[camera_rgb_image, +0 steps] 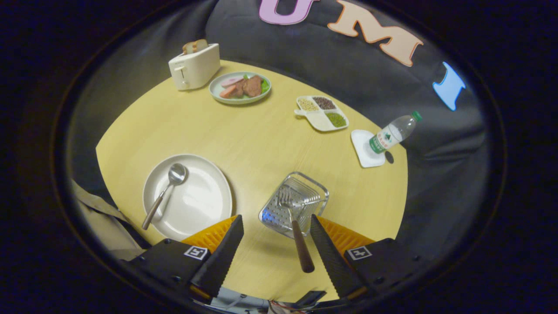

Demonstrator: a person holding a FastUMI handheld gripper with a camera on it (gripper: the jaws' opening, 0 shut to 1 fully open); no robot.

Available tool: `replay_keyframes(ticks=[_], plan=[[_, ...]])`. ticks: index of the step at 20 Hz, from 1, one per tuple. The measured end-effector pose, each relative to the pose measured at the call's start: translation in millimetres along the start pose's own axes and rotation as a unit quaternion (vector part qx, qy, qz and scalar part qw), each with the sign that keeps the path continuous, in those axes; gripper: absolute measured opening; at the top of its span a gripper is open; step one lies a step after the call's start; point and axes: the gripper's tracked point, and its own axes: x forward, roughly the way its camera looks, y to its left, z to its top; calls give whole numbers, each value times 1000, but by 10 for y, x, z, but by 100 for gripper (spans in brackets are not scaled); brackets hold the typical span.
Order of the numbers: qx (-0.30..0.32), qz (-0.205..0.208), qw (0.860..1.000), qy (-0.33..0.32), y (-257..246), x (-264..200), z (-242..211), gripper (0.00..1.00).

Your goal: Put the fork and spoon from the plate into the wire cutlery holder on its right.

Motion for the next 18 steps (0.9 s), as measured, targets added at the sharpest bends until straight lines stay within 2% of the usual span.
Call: replay_keyframes(ticks=[11,18], plan=[[90,2,988,-124,859,-204,176,99],[121,25,986,-116,1550,0,-45,99]])
